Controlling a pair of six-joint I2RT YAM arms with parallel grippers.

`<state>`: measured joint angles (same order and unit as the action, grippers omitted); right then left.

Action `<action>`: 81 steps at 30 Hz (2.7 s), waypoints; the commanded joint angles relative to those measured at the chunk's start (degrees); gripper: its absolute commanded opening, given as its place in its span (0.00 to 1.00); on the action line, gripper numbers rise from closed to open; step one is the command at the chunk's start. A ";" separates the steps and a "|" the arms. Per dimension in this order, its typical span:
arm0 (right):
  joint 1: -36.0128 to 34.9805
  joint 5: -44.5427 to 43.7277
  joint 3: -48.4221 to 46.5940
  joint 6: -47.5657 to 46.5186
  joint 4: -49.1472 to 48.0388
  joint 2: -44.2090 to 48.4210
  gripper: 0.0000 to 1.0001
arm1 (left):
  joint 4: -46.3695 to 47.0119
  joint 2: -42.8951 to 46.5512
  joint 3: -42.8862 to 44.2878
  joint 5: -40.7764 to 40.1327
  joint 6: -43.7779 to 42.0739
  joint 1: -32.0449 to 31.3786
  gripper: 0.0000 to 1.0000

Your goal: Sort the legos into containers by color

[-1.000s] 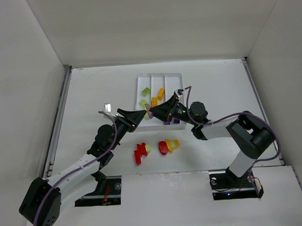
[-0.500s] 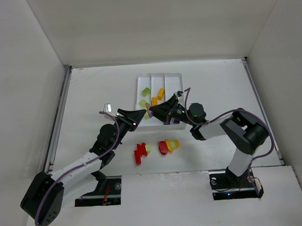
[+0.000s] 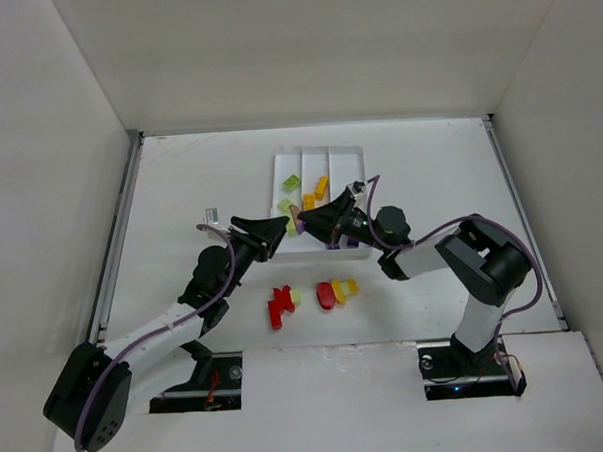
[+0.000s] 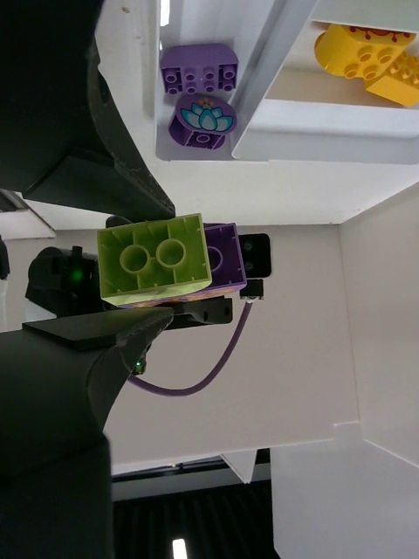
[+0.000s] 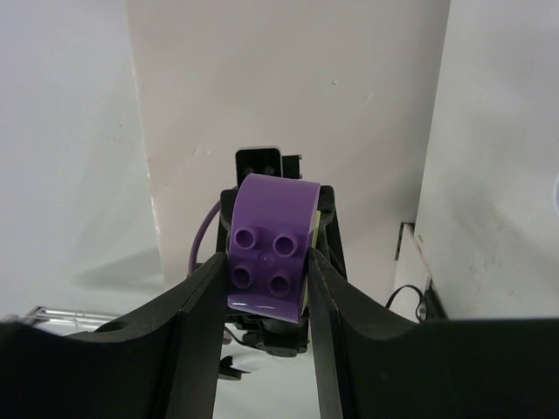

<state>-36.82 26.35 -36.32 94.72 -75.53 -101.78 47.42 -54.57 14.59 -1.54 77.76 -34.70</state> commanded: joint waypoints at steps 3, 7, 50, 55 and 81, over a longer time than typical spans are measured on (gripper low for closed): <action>-1.02 1.51 -1.65 -1.82 -8.85 -0.97 0.32 | 7.69 -0.45 0.70 9.45 7.84 1.61 0.41; -1.02 1.51 -1.74 -1.82 -8.58 -1.23 0.32 | 6.55 -1.07 1.40 11.29 8.29 2.05 0.41; 5.06 -8.39 -0.23 -35.62 41.63 17.74 0.29 | -14.10 -2.90 10.45 7.79 -14.55 5.30 0.25; -1.53 -25.00 -8.49 -51.18 64.32 19.69 0.29 | -14.90 -9.67 15.46 4.09 -20.18 4.77 0.25; -7.78 -34.17 -22.22 -62.81 75.35 7.29 0.52 | -24.21 -37.45 38.66 -5.14 -42.33 5.83 0.26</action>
<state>-43.44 -6.70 -56.12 32.84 1.13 -94.96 23.97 -91.37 49.60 -5.17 39.86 -28.77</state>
